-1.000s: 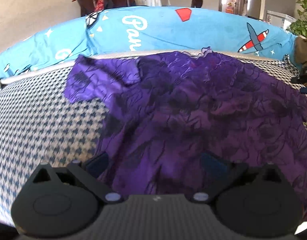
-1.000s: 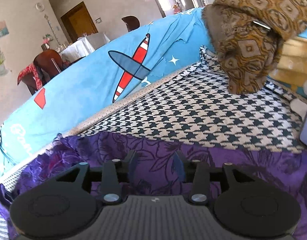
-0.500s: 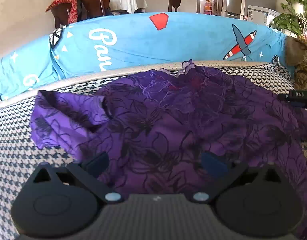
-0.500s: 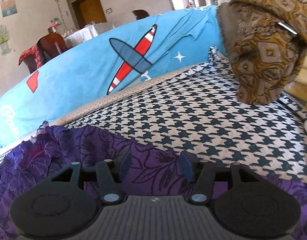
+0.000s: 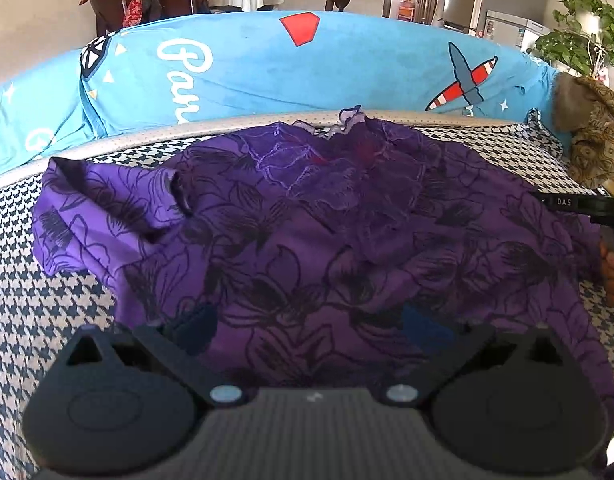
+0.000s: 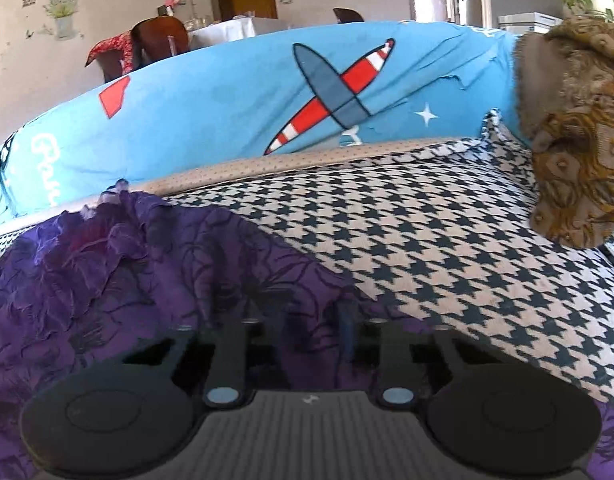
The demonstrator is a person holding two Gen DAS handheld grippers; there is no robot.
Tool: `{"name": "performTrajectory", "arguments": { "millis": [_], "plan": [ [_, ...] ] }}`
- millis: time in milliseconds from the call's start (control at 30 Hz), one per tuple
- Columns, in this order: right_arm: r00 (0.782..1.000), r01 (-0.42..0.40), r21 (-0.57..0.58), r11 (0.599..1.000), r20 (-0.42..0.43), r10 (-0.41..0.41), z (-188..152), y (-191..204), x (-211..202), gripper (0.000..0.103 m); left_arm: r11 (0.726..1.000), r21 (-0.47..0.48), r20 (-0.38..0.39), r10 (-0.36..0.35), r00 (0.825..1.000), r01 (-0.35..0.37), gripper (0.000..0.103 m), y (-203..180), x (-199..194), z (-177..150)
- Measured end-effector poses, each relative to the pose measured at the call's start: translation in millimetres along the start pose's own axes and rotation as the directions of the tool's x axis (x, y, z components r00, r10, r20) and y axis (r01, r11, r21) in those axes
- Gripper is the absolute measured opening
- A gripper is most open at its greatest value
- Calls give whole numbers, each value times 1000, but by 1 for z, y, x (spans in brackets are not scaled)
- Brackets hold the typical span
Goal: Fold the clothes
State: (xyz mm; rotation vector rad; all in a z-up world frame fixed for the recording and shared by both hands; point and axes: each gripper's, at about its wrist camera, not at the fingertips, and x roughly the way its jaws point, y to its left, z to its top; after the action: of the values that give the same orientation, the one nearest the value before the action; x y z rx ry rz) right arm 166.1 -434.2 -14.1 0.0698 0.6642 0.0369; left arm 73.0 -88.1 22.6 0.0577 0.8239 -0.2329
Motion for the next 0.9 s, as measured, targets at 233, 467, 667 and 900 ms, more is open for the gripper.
{"name": "performTrajectory", "arguments": {
  "millis": [233, 467, 667, 900],
  "plan": [
    [998, 61, -64, 996, 17, -60, 1, 13, 0, 5, 1000, 12, -4, 14, 1000, -14, 103, -3, 2, -3],
    [974, 200, 4, 980, 108, -199, 17, 6, -10, 4, 999, 2, -7, 34, 999, -34, 103, 0, 5, -3],
    [921, 357, 86, 930, 133, -365, 27, -3, -7, 3, 999, -27, -10, 40, 999, -40, 103, 5, 9, -1],
    [910, 379, 213, 900, 90, -405, 36, -13, -5, 2, 996, -53, -2, 76, 997, -76, 103, 16, 8, 4]
  ]
}}
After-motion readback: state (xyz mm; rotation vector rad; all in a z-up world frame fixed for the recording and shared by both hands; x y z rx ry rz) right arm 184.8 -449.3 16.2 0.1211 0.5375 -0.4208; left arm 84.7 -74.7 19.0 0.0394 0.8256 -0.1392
